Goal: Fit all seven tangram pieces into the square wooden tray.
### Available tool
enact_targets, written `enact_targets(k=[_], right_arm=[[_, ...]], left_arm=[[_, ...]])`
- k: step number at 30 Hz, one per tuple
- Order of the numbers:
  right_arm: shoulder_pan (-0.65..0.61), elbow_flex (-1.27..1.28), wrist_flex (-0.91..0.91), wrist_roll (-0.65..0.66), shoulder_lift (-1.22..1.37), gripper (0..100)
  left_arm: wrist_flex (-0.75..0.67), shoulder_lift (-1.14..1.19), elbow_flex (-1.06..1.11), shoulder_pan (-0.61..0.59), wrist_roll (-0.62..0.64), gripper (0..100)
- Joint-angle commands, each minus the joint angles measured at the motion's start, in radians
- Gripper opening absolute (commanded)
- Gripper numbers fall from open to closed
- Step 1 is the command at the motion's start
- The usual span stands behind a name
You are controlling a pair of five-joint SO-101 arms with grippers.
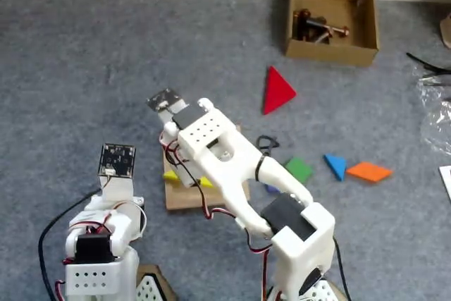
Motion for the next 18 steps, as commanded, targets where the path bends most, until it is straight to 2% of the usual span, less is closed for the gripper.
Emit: enact_targets(k=[1,8,13,18], right_arm=[[-0.012,-0.010,-0.010,-0.005,-0.059,8.8],[0.002,-0.005,-0.007,0.000,-0.059,8.8],[0.005,-0.010,-0.015,0.110,-0.056,8.8],[0.015,-0.005,-0.101,0.123,-0.056,8.8]], left_arm=[[0.005,0.002,0.021,-0.010,0.005,1],[0.005,0.002,0.021,-0.010,0.005,1],[0.005,0.002,0.021,-0.010,0.005,1],[0.005,0.002,0.021,-0.010,0.005,1]])
